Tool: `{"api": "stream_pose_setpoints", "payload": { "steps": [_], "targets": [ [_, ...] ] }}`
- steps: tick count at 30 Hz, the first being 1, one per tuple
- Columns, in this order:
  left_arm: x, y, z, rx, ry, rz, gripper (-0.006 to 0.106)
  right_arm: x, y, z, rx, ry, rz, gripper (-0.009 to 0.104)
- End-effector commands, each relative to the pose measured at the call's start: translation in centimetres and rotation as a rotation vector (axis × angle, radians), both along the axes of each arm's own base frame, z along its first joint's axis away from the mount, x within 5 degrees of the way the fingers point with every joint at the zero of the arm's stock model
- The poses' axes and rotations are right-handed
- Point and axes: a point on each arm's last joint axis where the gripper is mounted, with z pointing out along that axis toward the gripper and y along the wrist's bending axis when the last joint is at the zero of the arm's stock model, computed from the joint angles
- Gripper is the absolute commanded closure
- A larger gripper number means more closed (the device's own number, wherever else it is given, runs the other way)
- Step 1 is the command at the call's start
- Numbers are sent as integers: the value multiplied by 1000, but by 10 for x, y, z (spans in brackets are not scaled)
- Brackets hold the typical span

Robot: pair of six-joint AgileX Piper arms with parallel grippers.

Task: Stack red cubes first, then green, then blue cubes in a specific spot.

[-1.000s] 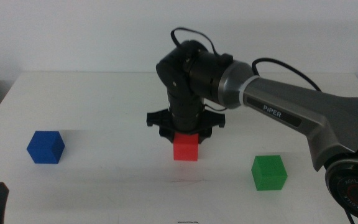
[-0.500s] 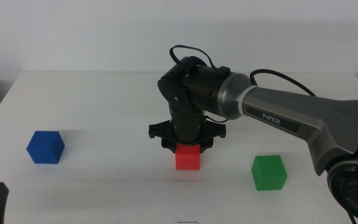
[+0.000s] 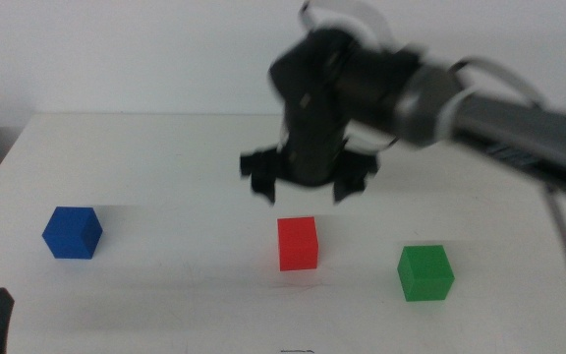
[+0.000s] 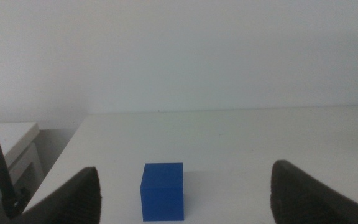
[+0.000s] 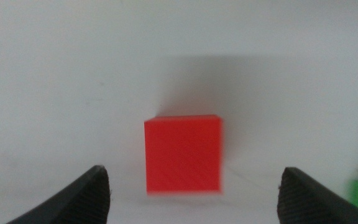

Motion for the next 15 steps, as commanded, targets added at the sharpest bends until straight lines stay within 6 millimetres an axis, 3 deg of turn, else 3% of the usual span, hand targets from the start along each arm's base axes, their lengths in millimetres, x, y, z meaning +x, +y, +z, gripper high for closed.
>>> {"api": "stream_pose_setpoints", "payload": {
  "steps": [1, 3, 4, 6, 10, 15],
  "targets": [
    [-2, 0, 9, -10, -105, -3, 7, -19, -25, 72, 18, -130, 50, 12],
    [-2, 0, 9, -10, -105, -3, 7, -27, -43, 90, 6, -141, 55, 12],
    [-2, 0, 9, -10, -105, -3, 7, -35, -64, 97, -4, -136, 55, 12],
    [-2, 0, 9, -10, -105, -3, 7, -42, -84, 93, -3, -143, 44, 12],
    [-2, 0, 9, -10, -105, -3, 7, -55, -119, 80, 35, -154, 32, 12],
    [-2, 0, 9, -10, -105, -3, 7, -53, -153, 48, 23, -119, 14, 12]
  ]
}}
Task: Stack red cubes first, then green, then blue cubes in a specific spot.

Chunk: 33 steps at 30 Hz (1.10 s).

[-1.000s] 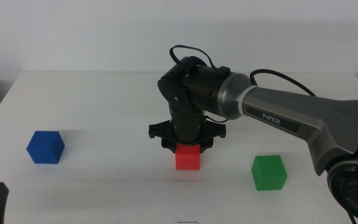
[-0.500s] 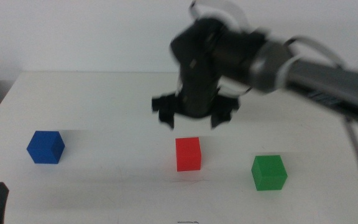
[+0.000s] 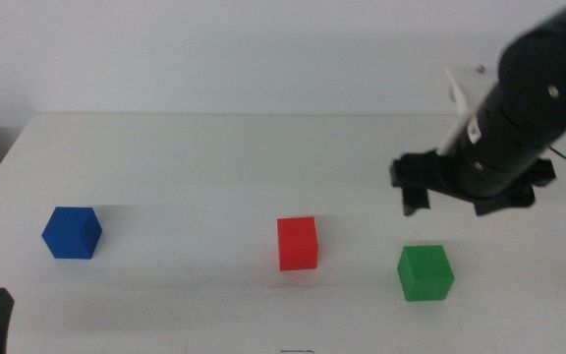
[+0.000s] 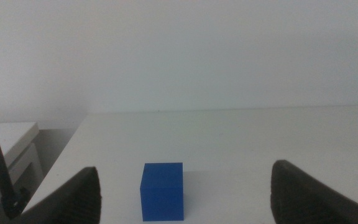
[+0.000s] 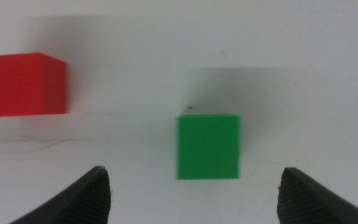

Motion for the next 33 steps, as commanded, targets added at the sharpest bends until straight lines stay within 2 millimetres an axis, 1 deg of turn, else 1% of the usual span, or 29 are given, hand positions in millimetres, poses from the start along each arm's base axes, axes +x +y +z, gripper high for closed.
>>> {"api": "stream_pose_setpoints", "payload": {
  "steps": [1, 4, 13, 24, 29, 33],
  "targets": [
    [-2, 0, 9, -10, -105, -3, 7, 4, -14, 6, 32, -82, 7, 12],
    [-2, 0, 9, -10, -105, -3, 7, 10, -20, -10, 39, -74, -4, 13],
    [-2, 0, 9, -10, -105, -3, 7, 22, -12, -48, -13, 22, 45, 13],
    [-2, 0, 9, -10, -105, -3, 7, 29, -8, -76, -54, 93, 60, 14],
    [-2, 0, 9, -10, -105, -3, 7, 32, -7, -86, -65, 116, 60, 19],
    [-2, 0, 9, -10, -105, -3, 7, 35, -5, -95, -73, 130, 65, 26]
  ]
}}
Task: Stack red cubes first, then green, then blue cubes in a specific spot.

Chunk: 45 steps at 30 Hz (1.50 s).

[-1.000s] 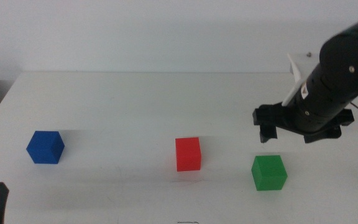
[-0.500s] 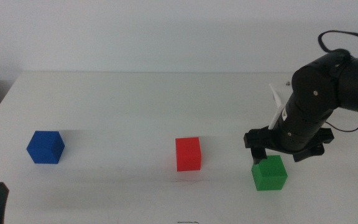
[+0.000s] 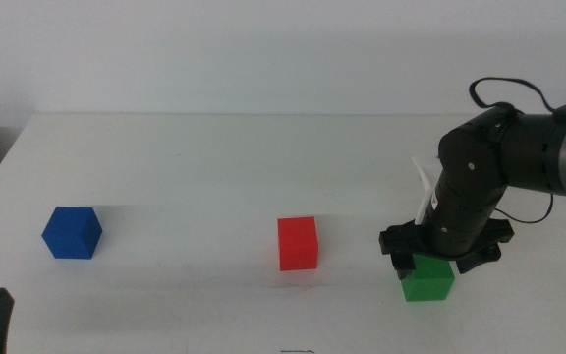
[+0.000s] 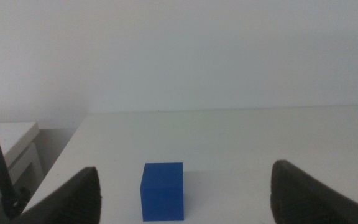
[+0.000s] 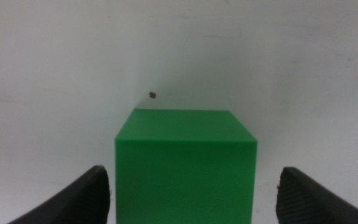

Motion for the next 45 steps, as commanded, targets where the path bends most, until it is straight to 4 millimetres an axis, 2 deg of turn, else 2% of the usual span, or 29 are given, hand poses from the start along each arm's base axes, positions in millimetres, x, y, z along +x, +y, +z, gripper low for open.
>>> {"api": "stream_pose_setpoints", "payload": {
  "steps": [1, 3, 6, 9, 10, 13, 16, 21, 25, 29, 32, 37, 45],
  "targets": [
    [-2, 0, 9, -10, -105, -3, 7, 3, -1, 17, 19, -68, 16, 30],
    [-2, 0, 9, -10, -105, -3, 7, 4, -1, 16, 18, -74, 20, 40],
    [-2, 0, 9, -10, -105, -3, 7, 6, -1, 15, 8, -82, 29, 60],
    [-2, 0, 9, -10, -105, -3, 7, 6, -1, 15, 10, -88, 31, 85],
    [-2, 0, 9, -10, -105, -3, 7, 5, -1, 15, 4, -81, 30, 97],
    [-2, 0, 9, -10, -105, -3, 7, 0, 0, 28, -3, -59, 5, 96],
    [-2, 0, 9, -10, -105, -3, 7, -5, 14, 55, -11, -68, 3, 96],
    [-2, 0, 9, -10, -105, -3, 7, -6, 49, 104, 18, -129, 8, 96],
    [-2, 0, 9, -10, -105, -3, 7, -3, 80, 126, 71, -123, -11, 96],
    [-2, 0, 9, -10, -105, -3, 7, 8, 108, 129, 91, -130, 14, 96],
    [-2, 0, 9, -10, -105, -3, 7, 17, 121, 124, 103, -138, 9, 96],
    [-2, 0, 9, -10, -105, -3, 7, 26, 128, 109, 88, -123, 0, 96],
    [-2, 0, 9, -10, -105, -3, 7, 26, 136, 102, 78, -134, 20, 96]
  ]
}}
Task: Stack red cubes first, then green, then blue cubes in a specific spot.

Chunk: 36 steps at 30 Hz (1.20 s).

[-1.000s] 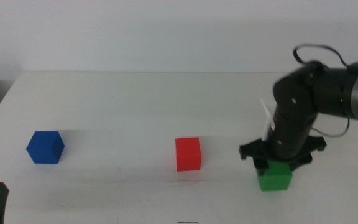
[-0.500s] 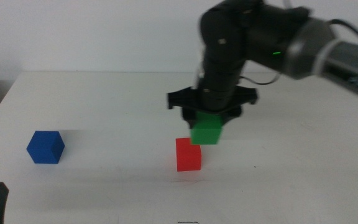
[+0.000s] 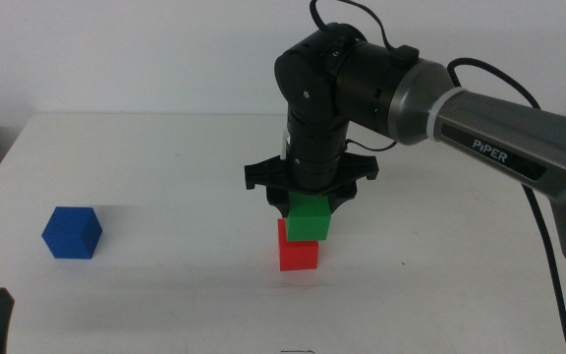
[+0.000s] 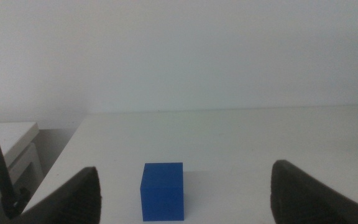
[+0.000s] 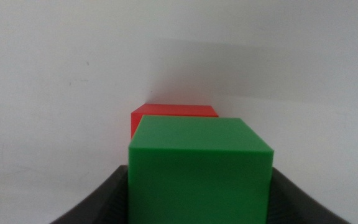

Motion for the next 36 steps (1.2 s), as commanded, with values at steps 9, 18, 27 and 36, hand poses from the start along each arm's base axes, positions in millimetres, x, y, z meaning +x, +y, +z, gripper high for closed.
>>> {"api": "stream_pose_setpoints", "payload": {
  "steps": [9, 18, 27, 36],
  "targets": [
    [-2, 0, 9, -10, -105, -3, 7, -10, 0, 33, 14, -58, 5, 96],
    [-2, 0, 9, -10, -105, -3, 7, -6, 3, 20, 1, -47, 9, 96],
    [-2, 0, 9, -10, -105, -3, 7, -2, 8, 22, 34, -99, 57, 35],
    [-2, 0, 9, -10, -105, -3, 7, -14, -8, 68, 75, -178, 63, 1]
  ]
}}
